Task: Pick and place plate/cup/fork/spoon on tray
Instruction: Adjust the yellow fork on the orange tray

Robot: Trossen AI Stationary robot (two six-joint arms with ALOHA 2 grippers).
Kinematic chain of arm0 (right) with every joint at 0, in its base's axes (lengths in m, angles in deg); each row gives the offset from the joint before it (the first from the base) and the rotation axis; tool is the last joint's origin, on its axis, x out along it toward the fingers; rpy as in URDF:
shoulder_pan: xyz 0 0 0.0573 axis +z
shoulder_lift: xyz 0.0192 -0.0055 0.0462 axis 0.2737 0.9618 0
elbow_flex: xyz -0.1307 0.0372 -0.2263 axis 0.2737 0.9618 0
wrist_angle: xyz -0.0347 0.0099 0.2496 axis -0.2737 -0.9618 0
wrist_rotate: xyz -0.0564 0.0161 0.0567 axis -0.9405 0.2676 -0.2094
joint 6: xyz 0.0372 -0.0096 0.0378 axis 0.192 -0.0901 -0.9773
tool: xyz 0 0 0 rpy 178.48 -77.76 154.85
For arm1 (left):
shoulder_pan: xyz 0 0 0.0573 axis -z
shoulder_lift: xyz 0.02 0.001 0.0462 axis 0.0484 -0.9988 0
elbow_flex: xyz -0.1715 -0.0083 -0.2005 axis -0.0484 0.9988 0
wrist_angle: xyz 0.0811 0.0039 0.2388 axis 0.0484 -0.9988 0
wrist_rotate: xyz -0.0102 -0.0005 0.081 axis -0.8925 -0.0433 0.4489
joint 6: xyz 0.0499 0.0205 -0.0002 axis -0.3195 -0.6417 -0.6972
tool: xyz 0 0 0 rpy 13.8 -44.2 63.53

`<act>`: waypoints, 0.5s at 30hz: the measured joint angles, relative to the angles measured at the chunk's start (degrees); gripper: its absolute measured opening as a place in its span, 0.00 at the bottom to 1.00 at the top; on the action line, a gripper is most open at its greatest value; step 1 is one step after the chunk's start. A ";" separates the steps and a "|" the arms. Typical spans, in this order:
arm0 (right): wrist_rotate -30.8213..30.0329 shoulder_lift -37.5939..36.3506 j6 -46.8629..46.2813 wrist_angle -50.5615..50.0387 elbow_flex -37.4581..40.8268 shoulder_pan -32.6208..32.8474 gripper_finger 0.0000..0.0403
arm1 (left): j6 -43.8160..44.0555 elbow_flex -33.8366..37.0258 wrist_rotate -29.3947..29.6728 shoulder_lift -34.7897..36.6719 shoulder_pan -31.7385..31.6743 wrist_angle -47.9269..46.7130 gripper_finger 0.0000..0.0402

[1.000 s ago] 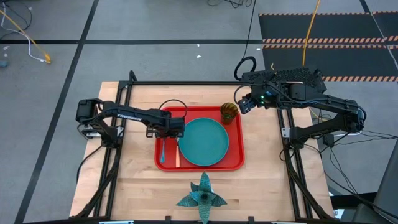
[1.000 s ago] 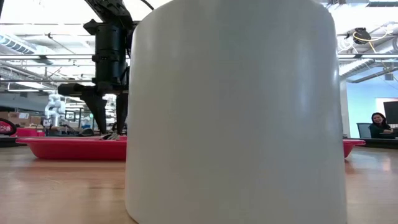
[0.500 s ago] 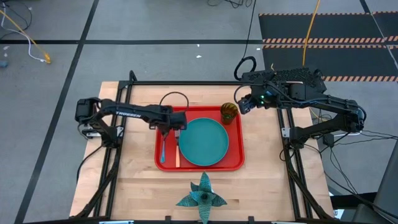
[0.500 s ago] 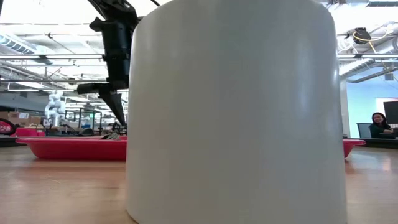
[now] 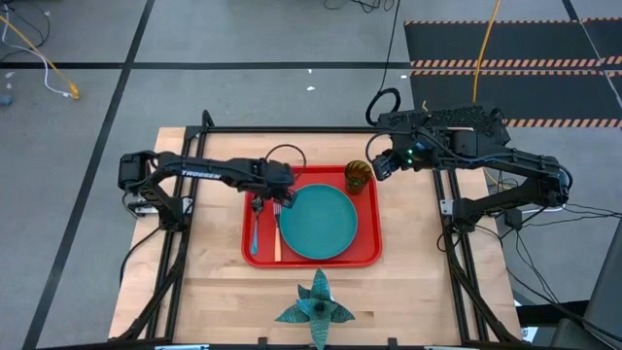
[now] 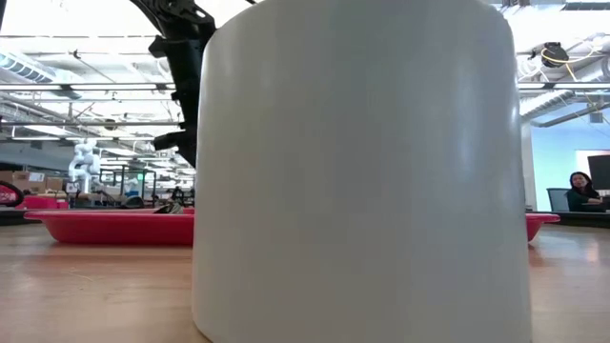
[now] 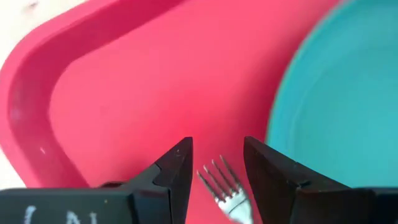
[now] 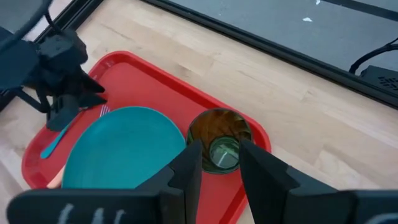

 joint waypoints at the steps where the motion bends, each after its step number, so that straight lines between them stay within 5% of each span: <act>1: 0.00 0.00 0.14 0.00 0.00 0.00 0.25 | -2.57 0.00 -0.78 0.00 -0.11 -0.23 0.36; 15: 0.00 0.00 0.43 -0.02 0.00 0.00 0.25 | -17.95 0.04 -6.14 -0.04 -1.66 -2.18 0.36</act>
